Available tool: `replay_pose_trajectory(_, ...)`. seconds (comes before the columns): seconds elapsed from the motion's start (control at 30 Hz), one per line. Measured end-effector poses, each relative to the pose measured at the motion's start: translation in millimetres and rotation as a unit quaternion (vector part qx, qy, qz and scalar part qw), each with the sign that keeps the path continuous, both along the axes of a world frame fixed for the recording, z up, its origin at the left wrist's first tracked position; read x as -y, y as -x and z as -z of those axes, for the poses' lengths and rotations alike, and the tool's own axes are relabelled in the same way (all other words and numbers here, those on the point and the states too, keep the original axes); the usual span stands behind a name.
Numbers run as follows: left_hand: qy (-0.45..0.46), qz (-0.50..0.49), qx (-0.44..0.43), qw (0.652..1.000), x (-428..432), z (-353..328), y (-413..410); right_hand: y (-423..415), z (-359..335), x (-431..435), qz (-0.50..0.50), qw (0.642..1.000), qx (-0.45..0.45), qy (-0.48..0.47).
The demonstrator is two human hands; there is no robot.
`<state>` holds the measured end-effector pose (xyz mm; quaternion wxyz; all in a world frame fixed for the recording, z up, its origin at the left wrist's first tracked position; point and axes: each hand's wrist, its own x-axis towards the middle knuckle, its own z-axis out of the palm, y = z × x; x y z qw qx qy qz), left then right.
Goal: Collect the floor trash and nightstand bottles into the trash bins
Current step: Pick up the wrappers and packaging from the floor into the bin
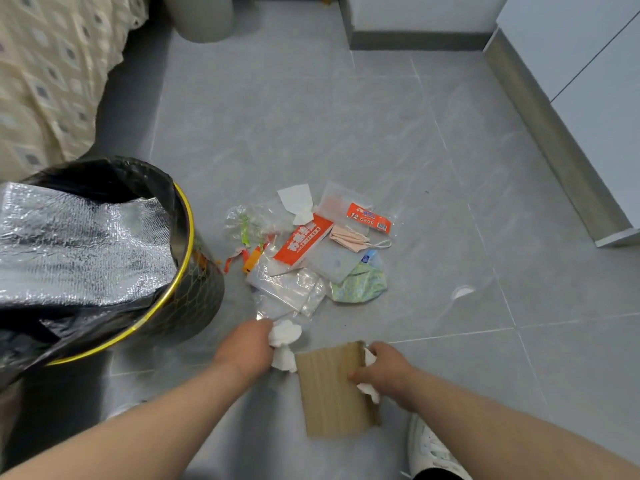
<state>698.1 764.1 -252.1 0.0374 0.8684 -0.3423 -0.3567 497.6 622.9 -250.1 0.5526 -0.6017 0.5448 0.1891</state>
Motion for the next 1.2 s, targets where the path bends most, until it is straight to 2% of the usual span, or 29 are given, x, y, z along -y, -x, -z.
replay_pose_trajectory(0.1,0.076,-0.015,-0.032,0.996,25.5,-44.4,-15.0,-19.6,-39.1,24.4,-0.017,0.999,0.017,-0.049)
replay_pose_trajectory(0.17,0.148,-0.030,-0.065,0.986,45.7,-85.2,-23.3,-39.5,-74.2,45.8,-0.075,0.997,0.012,-0.029)
replay_pose_trajectory(0.27,0.222,-0.011,-0.029,0.974,74.0,-157.8,-41.1,-71.4,-134.0,76.9,-0.132,0.991,0.023,0.024)
replay_pose_trajectory(0.37,0.289,-0.027,-0.017,0.957,82.4,-226.4,-68.5,-97.7,-184.4,97.7,-0.104,0.989,0.087,0.052)
replay_pose_trajectory(0.47,0.358,-0.071,-0.042,0.930,60.4,-270.5,-95.6,-116.6,-212.2,103.2,-0.029,0.983,0.179,0.028)
replay_pose_trajectory(0.63,0.412,-0.163,0.002,0.896,-18.6,-261.6,-129.4,-133.7,-214.8,97.2,0.075,0.958,0.270,-0.054)
replay_pose_trajectory(0.77,0.364,-0.197,0.160,0.896,-76.1,-220.9,-170.8,-142.5,-207.9,92.4,0.136,0.949,0.275,-0.076)
replay_pose_trajectory(0.87,0.236,-0.142,0.225,0.935,-95.6,-183.6,-185.4,-148.3,-202.8,82.9,0.132,0.953,0.257,-0.088)
replay_pose_trajectory(0.93,0.150,-0.088,0.189,0.966,-96.7,-163.0,-184.8,-151.5,-200.9,76.4,0.127,0.957,0.246,-0.089)
replay_pose_trajectory(1.0,0.120,-0.048,0.141,0.982,-95.5,-153.8,-180.5,-154.7,-199.9,71.1,0.124,0.960,0.238,-0.084)
replay_pose_trajectory(1.07,0.150,-0.021,0.130,0.980,-98.2,-158.1,-174.6,-158.2,-202.4,66.1,0.119,0.961,0.238,-0.082)
replay_pose_trajectory(1.2,0.279,-0.032,0.274,0.920,-131.2,-163.5,-161.8,-169.2,-230.0,49.2,0.087,0.956,0.273,-0.064)
